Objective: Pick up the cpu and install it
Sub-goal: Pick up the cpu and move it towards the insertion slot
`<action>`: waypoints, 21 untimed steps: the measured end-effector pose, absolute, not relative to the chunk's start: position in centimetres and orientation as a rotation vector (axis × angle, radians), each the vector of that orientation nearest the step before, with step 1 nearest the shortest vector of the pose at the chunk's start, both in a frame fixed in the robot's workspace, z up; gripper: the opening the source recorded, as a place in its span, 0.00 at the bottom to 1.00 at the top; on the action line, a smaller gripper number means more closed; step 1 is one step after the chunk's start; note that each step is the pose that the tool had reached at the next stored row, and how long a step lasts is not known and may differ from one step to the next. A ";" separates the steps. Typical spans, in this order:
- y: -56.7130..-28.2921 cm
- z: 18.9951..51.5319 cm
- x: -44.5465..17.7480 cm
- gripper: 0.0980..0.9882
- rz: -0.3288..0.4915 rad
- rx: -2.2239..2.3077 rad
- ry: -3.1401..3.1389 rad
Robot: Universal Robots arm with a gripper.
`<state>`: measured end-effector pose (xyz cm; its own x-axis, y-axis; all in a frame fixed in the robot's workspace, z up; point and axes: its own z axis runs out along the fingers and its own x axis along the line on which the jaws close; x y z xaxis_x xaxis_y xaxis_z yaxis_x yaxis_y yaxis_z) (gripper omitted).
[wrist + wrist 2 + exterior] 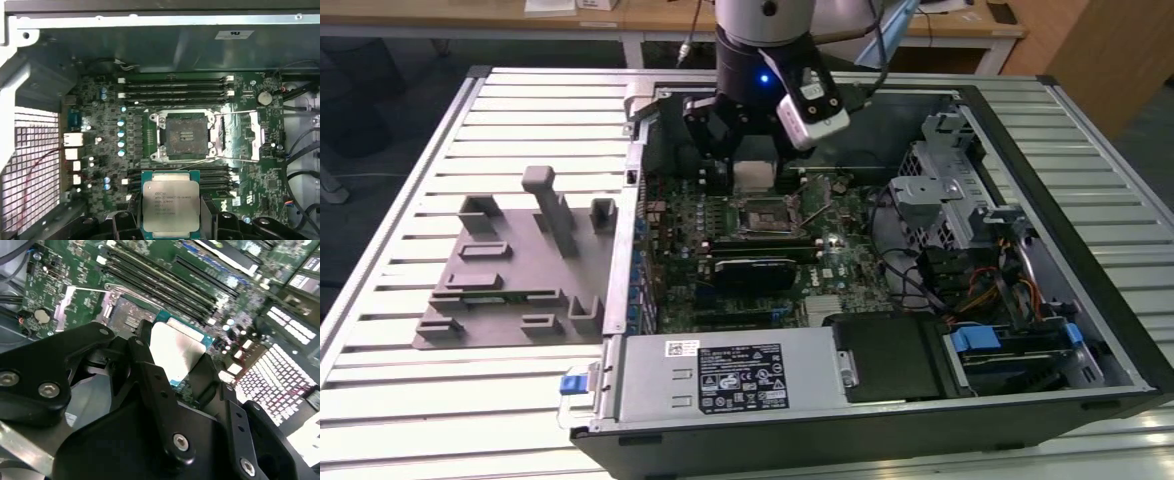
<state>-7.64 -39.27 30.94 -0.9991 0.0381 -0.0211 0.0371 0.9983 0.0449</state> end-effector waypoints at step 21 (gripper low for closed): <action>-36.5 27.3 -5.7 0.50 0.070 0.054 3.118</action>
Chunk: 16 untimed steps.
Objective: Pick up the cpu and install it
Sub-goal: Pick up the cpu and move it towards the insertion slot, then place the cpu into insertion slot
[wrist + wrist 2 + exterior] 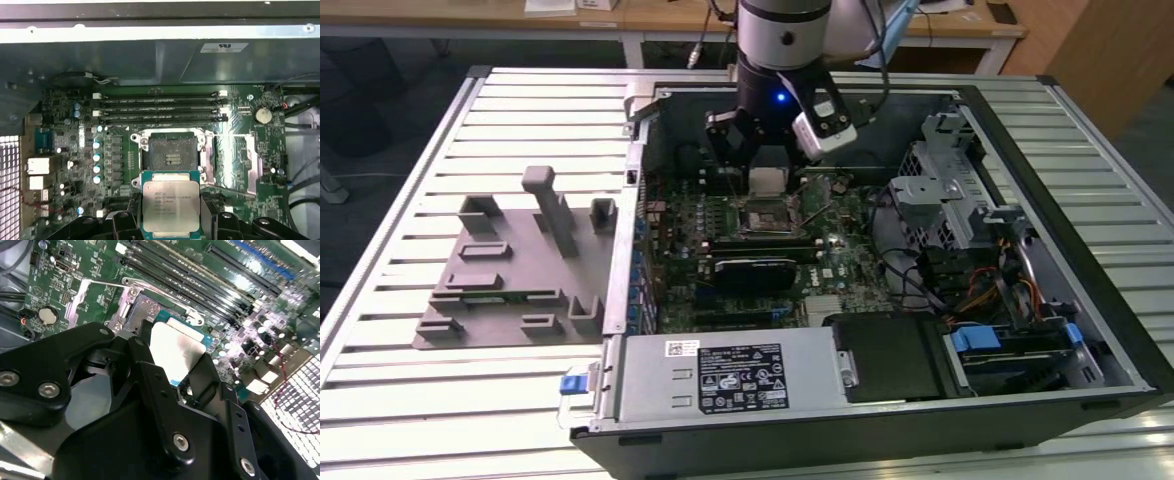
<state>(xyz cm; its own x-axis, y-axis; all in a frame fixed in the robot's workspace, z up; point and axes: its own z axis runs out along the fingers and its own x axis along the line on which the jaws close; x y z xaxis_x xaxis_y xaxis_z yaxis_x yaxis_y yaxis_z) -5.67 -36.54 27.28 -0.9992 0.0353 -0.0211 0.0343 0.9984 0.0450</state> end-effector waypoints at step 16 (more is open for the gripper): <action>-35.8 25.2 -4.6 0.50 0.070 0.051 3.119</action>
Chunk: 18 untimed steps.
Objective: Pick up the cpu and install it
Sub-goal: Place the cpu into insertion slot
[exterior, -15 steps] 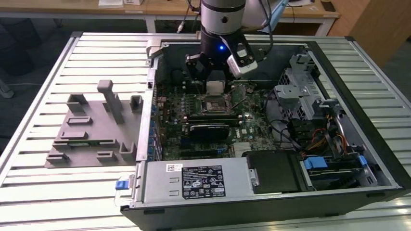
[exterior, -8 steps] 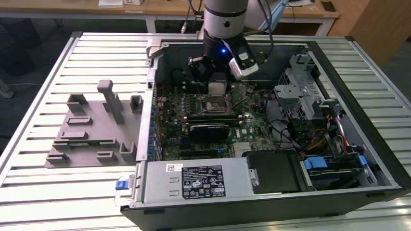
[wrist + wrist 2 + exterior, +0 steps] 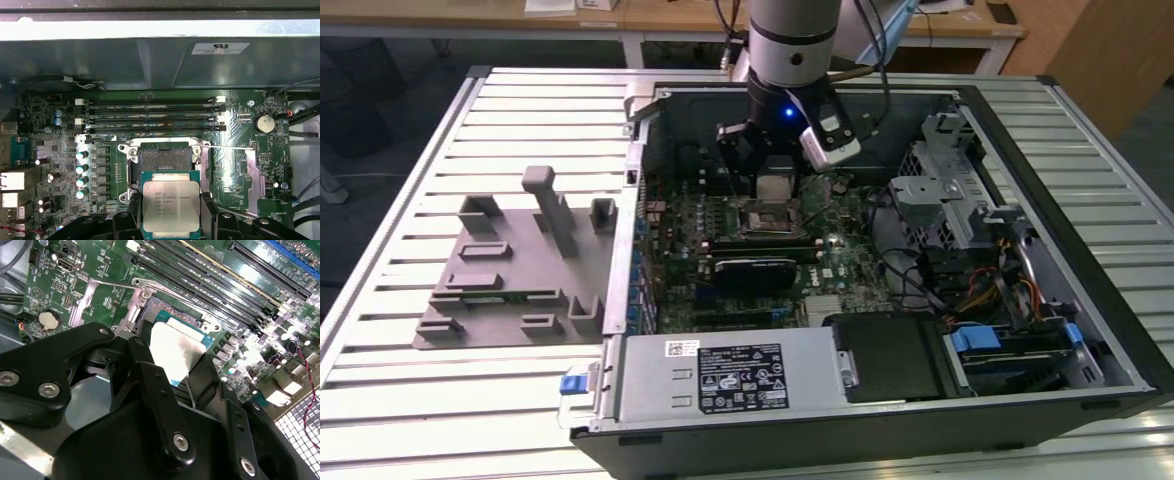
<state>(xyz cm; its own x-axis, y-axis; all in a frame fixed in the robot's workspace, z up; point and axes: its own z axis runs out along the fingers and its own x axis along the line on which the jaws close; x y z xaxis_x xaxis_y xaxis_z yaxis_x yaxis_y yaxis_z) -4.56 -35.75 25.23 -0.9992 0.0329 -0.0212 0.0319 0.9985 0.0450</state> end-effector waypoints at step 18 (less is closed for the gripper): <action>-35.8 25.2 -4.6 0.50 0.068 0.226 3.108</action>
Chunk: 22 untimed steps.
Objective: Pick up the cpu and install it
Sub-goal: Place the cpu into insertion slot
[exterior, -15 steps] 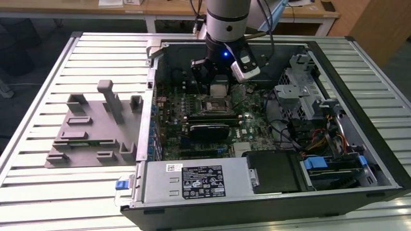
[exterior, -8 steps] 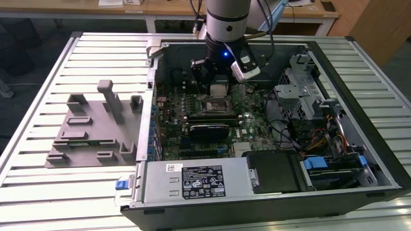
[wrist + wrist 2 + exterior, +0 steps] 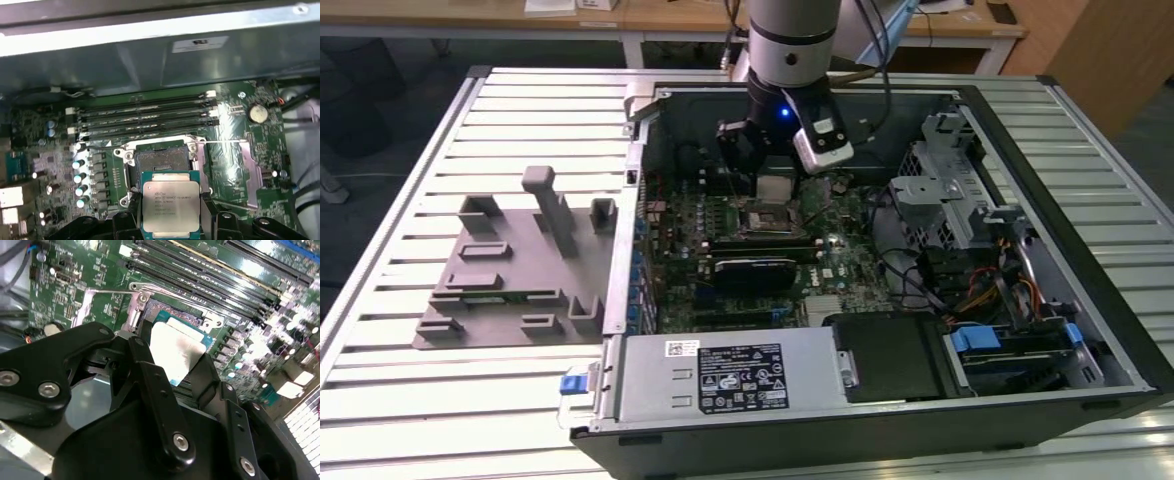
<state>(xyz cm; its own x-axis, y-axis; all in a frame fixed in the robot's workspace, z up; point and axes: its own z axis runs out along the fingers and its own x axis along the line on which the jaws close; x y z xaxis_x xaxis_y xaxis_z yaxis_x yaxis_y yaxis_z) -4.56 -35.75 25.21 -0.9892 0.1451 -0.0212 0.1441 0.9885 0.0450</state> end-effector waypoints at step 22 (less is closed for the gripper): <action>-35.8 25.2 -4.6 0.50 0.060 0.770 3.013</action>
<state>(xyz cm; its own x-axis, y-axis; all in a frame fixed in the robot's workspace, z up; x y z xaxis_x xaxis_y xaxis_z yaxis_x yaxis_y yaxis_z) -4.56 -35.75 25.16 -0.8770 0.4800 -0.0211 0.4788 0.8768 0.0450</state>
